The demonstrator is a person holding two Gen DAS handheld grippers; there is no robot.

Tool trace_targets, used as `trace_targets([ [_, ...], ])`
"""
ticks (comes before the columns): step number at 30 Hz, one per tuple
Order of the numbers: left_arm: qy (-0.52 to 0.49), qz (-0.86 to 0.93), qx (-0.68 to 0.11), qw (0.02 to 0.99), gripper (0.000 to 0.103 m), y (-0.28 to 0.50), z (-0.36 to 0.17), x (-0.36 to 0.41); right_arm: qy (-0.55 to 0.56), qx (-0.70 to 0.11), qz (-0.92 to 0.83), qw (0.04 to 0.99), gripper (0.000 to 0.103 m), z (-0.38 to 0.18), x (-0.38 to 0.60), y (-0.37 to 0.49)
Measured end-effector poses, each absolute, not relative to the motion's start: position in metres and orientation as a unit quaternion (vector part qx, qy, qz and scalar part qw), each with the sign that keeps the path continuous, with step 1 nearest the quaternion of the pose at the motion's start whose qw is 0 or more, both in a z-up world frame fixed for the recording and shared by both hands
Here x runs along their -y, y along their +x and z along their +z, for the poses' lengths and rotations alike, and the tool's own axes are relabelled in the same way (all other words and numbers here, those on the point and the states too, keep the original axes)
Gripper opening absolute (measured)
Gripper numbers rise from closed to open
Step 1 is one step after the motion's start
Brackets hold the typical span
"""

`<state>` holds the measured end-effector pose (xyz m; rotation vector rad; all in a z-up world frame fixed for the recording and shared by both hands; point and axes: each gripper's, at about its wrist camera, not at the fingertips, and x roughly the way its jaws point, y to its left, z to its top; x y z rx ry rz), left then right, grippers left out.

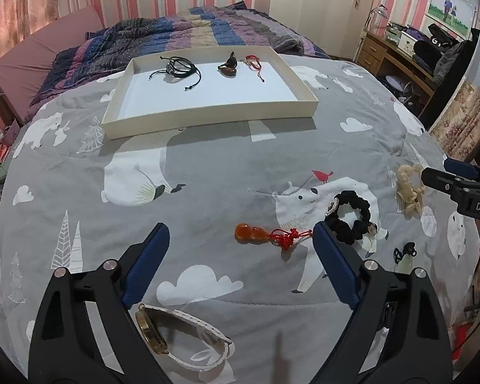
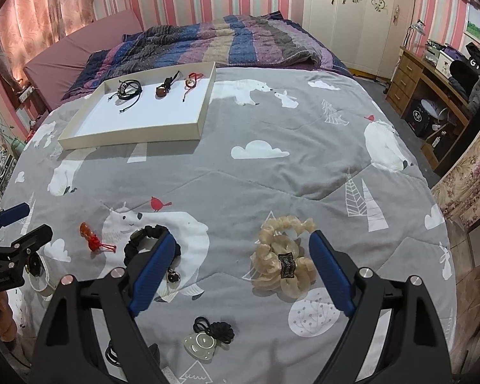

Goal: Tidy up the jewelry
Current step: 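Move both open tools down toward the orange gourd pendant and jade pendant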

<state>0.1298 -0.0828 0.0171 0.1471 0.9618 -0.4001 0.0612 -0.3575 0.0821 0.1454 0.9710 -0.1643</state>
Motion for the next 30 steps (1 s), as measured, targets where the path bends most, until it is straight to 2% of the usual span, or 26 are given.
trace_targets([
  [23,0.088,-0.213,-0.465,0.855,0.088,0.124,0.011,0.096,0.064,-0.488,-0.085,0.866,0.086,0.073,0.367,0.052],
  [27,0.094,-0.220,-0.470,0.850,0.080,0.123,0.009,0.099,0.054,-0.494,-0.080,0.864,0.086,0.073,0.365,0.052],
  [30,0.109,-0.223,-0.480,0.842,0.080,0.122,0.006,0.104,0.048,-0.508,-0.065,0.857,0.086,0.072,0.363,0.051],
])
